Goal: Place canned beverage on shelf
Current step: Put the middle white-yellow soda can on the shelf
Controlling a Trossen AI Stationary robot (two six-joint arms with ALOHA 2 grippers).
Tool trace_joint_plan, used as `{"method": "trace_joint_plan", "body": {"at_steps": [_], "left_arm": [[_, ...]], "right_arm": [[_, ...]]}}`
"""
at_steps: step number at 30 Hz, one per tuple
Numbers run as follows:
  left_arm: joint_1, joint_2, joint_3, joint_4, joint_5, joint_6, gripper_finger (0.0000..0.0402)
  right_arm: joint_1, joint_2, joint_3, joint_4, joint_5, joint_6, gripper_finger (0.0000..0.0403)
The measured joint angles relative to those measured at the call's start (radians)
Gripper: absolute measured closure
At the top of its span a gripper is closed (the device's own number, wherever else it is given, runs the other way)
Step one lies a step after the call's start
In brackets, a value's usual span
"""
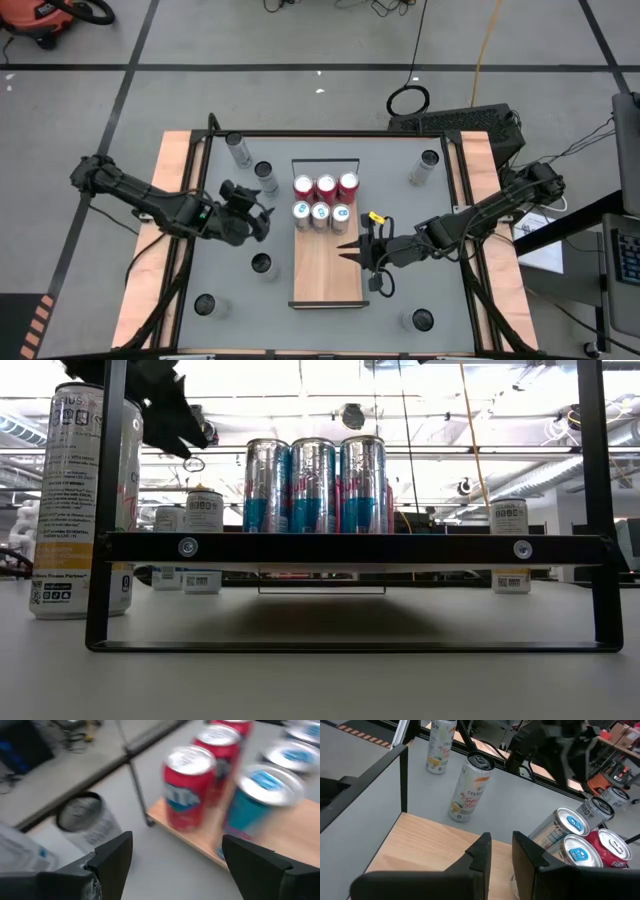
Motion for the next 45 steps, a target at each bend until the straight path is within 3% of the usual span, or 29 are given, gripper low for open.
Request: {"method": "trace_joint_plan", "body": {"at_steps": [5, 13, 20, 29, 45], "left_arm": [[-0.111, -0.005, 0.017, -0.014, 0.063, 0.037, 0.0098], [-0.268, -0.026, 0.071, 0.0, 0.248, 0.082, 0.0098], [-0.361, -0.025, 0.09, -0.008, 0.256, 0.081, 0.0077], [-0.39, 0.019, 0.072, -0.01, 0.247, 0.081, 0.0013], [-0.39, 0.125, 0.071, 0.056, 0.291, 0.081, 0.0008]], "right_arm": [[0.0, 0.0, 0.0, -0.013, 0.0, 0.001, 0.036], [0.0, 0.0, 0.0, -0.01, 0.0, 0.009, 0.036], [0.0, 0.0, 0.0, -0.01, -0.001, 0.038, 0.036], [0.0, 0.0, 0.0, 0.0, -0.004, 0.065, 0.036], [0.008, 0.001, 0.0, -0.002, -0.032, 0.134, 0.036]]}}
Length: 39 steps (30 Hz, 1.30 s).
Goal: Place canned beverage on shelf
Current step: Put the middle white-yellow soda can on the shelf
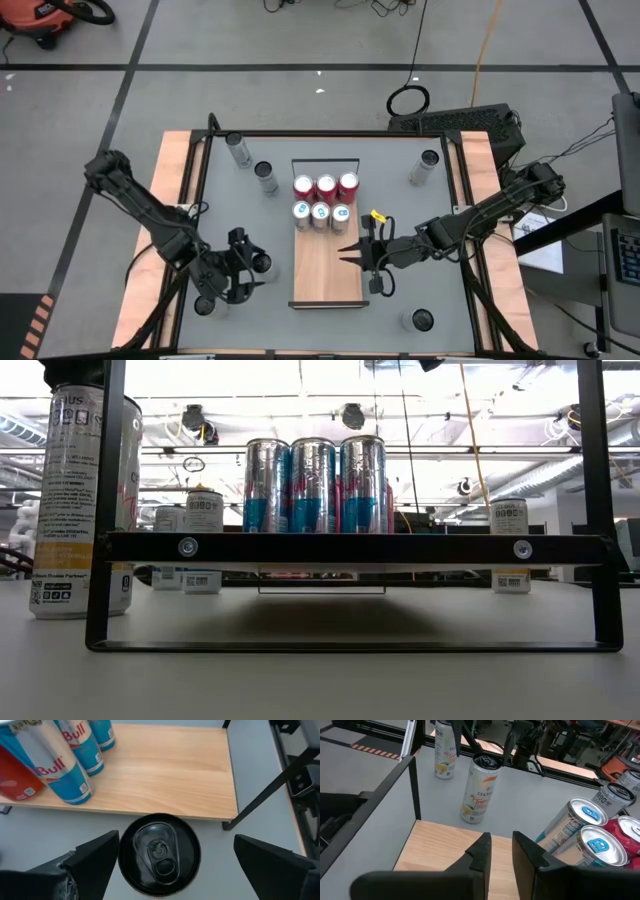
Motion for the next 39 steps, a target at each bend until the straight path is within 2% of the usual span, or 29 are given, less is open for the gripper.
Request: {"method": "trace_joint_plan", "body": {"at_steps": [18, 21, 31, 37, 39], "left_arm": [[0.002, 0.067, -0.001, -0.01, -0.012, -0.028, 0.0012], [0.002, 0.067, -0.001, -0.01, -0.019, -0.029, 0.0035], [0.003, 0.067, -0.001, -0.014, -0.026, -0.029, 0.0165], [0.011, 0.053, 0.044, -0.071, -0.021, -0.059, 0.0166], [0.018, 0.042, 0.088, -0.1, -0.023, -0.09, 0.0166]], "right_arm": [[0.0, 0.0, 0.0, 0.0, 0.0, 0.0, 0.036], [0.0, 0.0, 0.0, 0.0, 0.0, 0.0, 0.036], [0.0, 0.05, 0.0, 0.025, 0.001, 0.008, 0.036], [0.0, 0.082, 0.0, 0.14, 0.007, -0.005, 0.036], [0.001, 0.082, 0.0, 0.186, 0.045, -0.005, 0.036]]}}
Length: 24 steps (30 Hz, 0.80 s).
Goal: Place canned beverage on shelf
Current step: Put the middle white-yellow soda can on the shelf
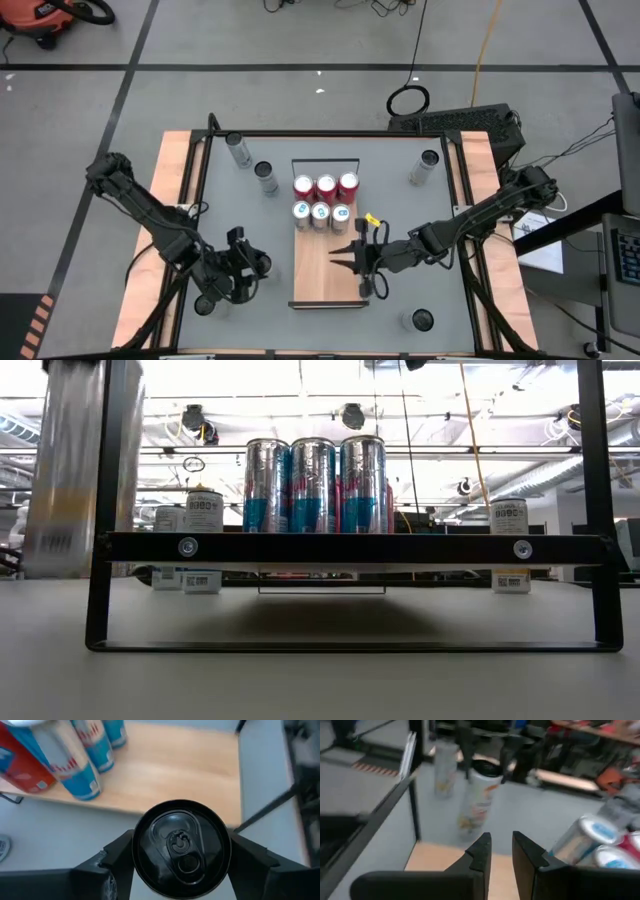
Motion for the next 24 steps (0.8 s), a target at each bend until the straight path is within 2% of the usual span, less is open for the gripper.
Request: {"method": "trace_joint_plan", "body": {"at_steps": [3, 7, 9, 12, 17, 24], "left_arm": [[0.009, -0.01, 0.072, -0.077, -0.056, -0.037, 0.0164], [0.021, -0.011, 0.182, -0.102, -0.14, -0.016, 0.016], [0.024, -0.013, 0.235, -0.101, -0.174, 0.045, 0.0159], [0.024, -0.012, 0.302, -0.104, -0.226, 0.07, 0.0158], [0.031, -0.015, 0.377, -0.1, -0.289, 0.09, 0.0157], [0.052, -0.014, 0.381, 0.022, -0.365, 0.09, 0.0156]], "right_arm": [[0.0, 0.0, 0.0, 0.055, 0.118, -0.016, 0.036], [0.0, 0.0, 0.0, 0.094, 0.237, -0.048, 0.0359], [0.0, 0.0, 0.0, 0.116, 0.277, -0.066, 0.0355], [0.0, 0.0, 0.0, 0.172, 0.273, -0.094, 0.0334], [0.009, 0.0, 0.0, 0.218, 0.225, -0.154, 0.0265], [0.006, 0.041, 0.0, 0.258, 0.193, -0.225, 0.0116]]}}
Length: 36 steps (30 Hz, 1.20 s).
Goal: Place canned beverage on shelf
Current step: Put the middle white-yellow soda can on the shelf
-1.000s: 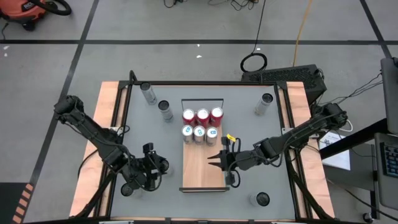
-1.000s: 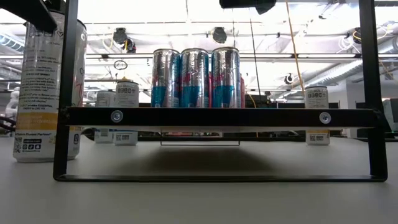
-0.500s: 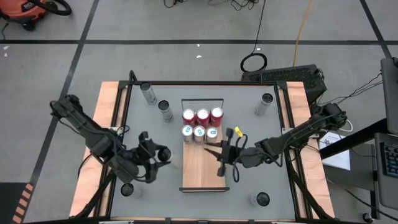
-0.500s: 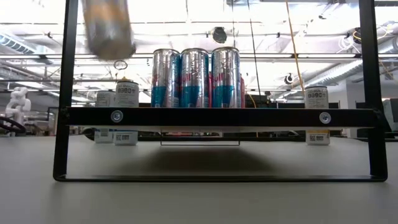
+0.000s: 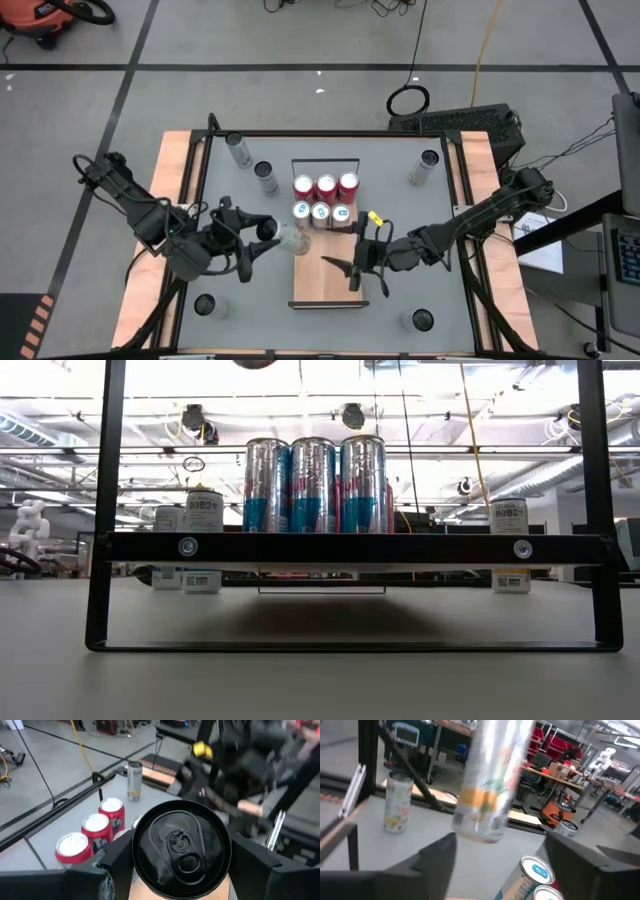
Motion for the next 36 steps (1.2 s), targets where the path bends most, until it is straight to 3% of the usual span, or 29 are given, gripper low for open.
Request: {"method": "trace_joint_plan", "body": {"at_steps": [6, 13, 20, 24, 36], "left_arm": [[0.038, 0.012, 0.0, 0.097, -0.019, 0.033, 0.0155], [0.06, 0.059, 0.0, 0.179, -0.022, 0.083, 0.0155], [0.082, 0.095, 0.0, 0.309, -0.017, 0.183, 0.0155], [0.09, 0.097, 0.0, 0.311, -0.019, 0.184, 0.0155], [0.104, 0.099, 0.0, 0.302, -0.023, 0.186, 0.0155]], "right_arm": [[-0.002, 0.056, 0.0, 0.139, 0.007, -0.078, 0.0012], [-0.039, 0.069, 0.0, 0.185, 0.075, -0.068, 0.0013], [-0.075, 0.069, 0.0, 0.17, -0.023, -0.016, 0.0015], [-0.075, 0.07, 0.0, 0.17, -0.023, -0.016, 0.0044], [-0.084, 0.069, 0.0, 0.166, -0.019, -0.035, 0.0208]]}}
